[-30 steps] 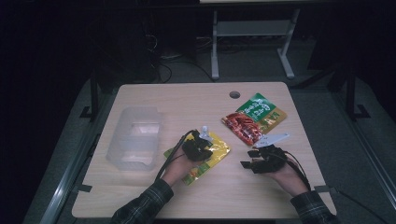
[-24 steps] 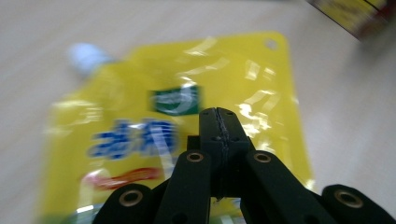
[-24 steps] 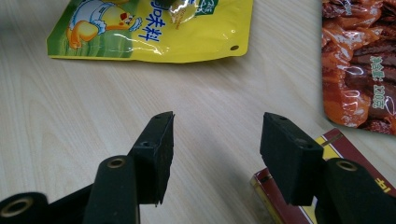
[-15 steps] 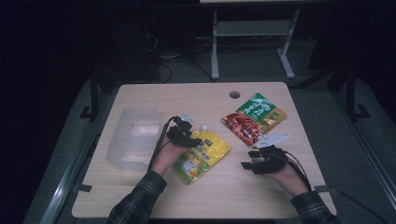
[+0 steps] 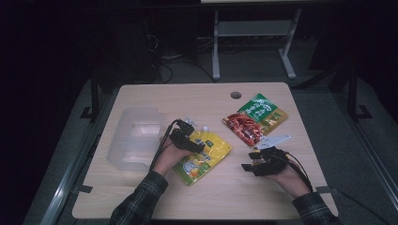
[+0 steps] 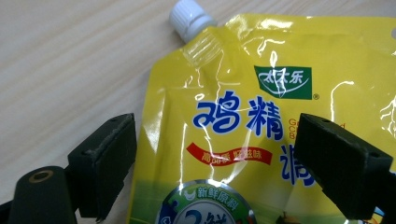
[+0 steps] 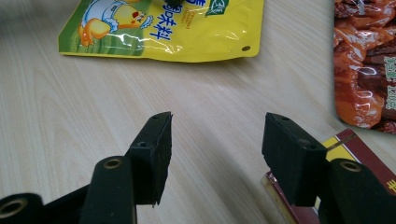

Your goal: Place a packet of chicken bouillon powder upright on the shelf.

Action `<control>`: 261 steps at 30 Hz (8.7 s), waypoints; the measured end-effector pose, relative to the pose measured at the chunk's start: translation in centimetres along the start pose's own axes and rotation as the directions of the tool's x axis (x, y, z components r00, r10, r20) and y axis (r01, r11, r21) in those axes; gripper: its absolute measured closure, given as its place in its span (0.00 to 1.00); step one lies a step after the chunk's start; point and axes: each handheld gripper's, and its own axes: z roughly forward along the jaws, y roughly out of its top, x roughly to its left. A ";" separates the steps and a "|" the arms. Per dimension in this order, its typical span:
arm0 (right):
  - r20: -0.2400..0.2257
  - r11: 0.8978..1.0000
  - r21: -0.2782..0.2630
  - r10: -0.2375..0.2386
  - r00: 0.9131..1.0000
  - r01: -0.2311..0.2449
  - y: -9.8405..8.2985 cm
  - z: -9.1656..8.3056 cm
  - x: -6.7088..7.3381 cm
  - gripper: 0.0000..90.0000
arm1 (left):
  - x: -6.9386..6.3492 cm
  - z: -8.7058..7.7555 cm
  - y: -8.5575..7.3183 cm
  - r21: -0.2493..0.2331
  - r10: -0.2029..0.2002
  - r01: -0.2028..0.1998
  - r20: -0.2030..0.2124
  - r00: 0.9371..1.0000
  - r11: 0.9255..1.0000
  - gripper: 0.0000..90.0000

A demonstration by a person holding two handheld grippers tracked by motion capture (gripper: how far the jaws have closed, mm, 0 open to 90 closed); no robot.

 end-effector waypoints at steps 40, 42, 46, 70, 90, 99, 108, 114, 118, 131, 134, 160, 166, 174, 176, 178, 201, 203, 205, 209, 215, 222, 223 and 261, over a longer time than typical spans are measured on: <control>-0.029 1.000 -0.014 0.008 1.000 -0.009 -0.1 0.3 0.8 0.39 | -1.4 -2.0 -1.0 -0.188 0.044 -0.012 0.167 0.985 0.982 0.91; -0.036 0.999 -0.032 0.017 0.999 -0.018 -0.1 0.1 0.8 0.37 | -1.5 -2.6 -1.0 -0.238 0.043 -0.001 0.173 0.984 0.971 0.91; -0.038 0.997 -0.066 0.034 0.999 -0.036 -0.1 -0.1 0.8 0.31 | -1.7 -4.2 -1.0 -0.344 0.059 0.005 0.175 0.983 0.939 0.92; -0.157 0.961 -0.266 0.038 0.987 -0.079 4.0 2.5 3.5 0.27 | -1.5 -9.9 -3.5 -0.587 0.068 0.112 0.275 0.959 0.802 0.94; -0.239 0.908 -0.404 0.011 0.971 -0.109 5.8 3.9 3.6 0.82 | -1.8 -9.8 -3.6 -0.613 0.062 0.152 0.312 0.948 0.775 0.94; -0.260 0.913 -0.394 0.002 0.966 -0.107 5.9 3.4 3.4 0.95 | -1.9 -9.7 -3.6 -0.616 0.076 0.137 0.307 0.949 0.776 0.92; -0.224 0.928 -0.366 -0.016 0.974 -0.069 5.7 2.6 3.1 0.97 | -2.8 -9.4 -3.4 -0.576 0.093 0.029 0.181 0.979 0.817 0.71; -0.204 0.929 -0.362 0.000 0.979 -0.076 5.5 1.7 2.4 0.97 | -3.7 -9.8 -3.4 -0.536 0.096 -0.013 0.127 0.987 0.844 0.45; -0.182 0.932 -0.353 0.017 0.983 -0.082 5.4 1.1 1.8 0.97 | -4.9 -9.8 -4.1 -0.478 0.145 -0.083 0.094 0.985 0.875 0.36; -0.145 0.943 -0.319 0.045 0.988 -0.089 5.7 0.6 1.6 0.97 | -6.6 -8.4 -8.9 -0.269 0.228 -0.188 0.126 0.965 0.945 0.19; -0.148 0.944 -0.319 0.039 0.988 -0.084 6.2 0.7 2.0 0.97 | -6.6 -8.3 -9.8 -0.230 0.238 -0.206 0.120 0.964 0.951 0.18; -0.175 0.956 -0.293 -0.030 0.984 -0.023 12.8 3.3 5.2 0.97 | -7.3 -8.0 -11.8 -0.169 0.257 -0.234 0.127 0.958 0.957 0.18; -0.184 0.953 -0.304 -0.056 0.981 -0.003 14.3 3.7 5.8 0.97 | -7.4 -7.9 -11.8 -0.168 0.255 -0.232 0.131 0.958 0.958 0.18; -0.211 0.949 -0.315 -0.087 0.974 0.017 16.5 4.6 7.2 0.97 | -7.5 -8.2 -12.1 -0.159 0.271 -0.250 0.124 0.955 0.955 0.18; -0.211 0.948 -0.318 -0.095 0.973 0.024 16.7 4.7 7.3 0.97 | -7.5 -8.3 -12.2 -0.160 0.272 -0.251 0.124 0.954 0.955 0.18; -0.221 0.947 -0.321 -0.097 0.971 0.022 17.2 5.0 7.6 0.97 | -7.5 -8.5 -12.4 -0.162 0.270 -0.248 0.124 0.955 0.955 0.18; -0.281 0.948 -0.312 -0.150 0.948 0.057 22.0 9.2 11.8 0.97 | -7.6 -8.3 -12.9 -0.152 0.263 -0.244 0.119 0.957 0.958 0.18; -0.285 0.949 -0.310 -0.148 0.947 0.055 22.4 9.7 12.1 0.97 | -7.6 -8.3 -12.9 -0.150 0.265 -0.247 0.119 0.957 0.957 0.18; -0.287 0.950 -0.308 -0.150 0.946 0.057 22.7 10.1 12.3 0.97 | -7.5 -8.3 -12.9 -0.144 0.269 -0.252 0.119 0.956 0.957 0.18; -0.296 0.951 -0.303 -0.151 0.943 0.057 23.5 11.0 12.9 0.97 | -7.4 -8.2 -12.9 -0.146 0.271 -0.253 0.120 0.955 0.956 0.18; -0.308 0.955 -0.288 -0.167 0.937 0.075 24.1 12.3 13.7 0.97 | -7.5 -8.3 -12.9 -0.133 0.280 -0.263 0.127 0.952 0.956 0.18; -0.321 0.959 -0.269 -0.174 0.931 0.087 24.3 13.5 14.3 0.97 | -7.6 -8.1 -13.0 -0.132 0.282 -0.265 0.132 0.950 0.955 0.18; -0.329 0.960 -0.266 -0.172 0.929 0.084 24.3 13.8 14.4 0.97 | -7.7 -8.1 -13.0 -0.130 0.290 -0.273 0.131 0.948 0.953 0.18; -0.362 0.966 -0.219 -0.210 0.908 0.136 24.8 17.0 16.4 0.97 | -7.9 -7.9 -13.0 -0.110 0.297 -0.282 0.154 0.942 0.953 0.18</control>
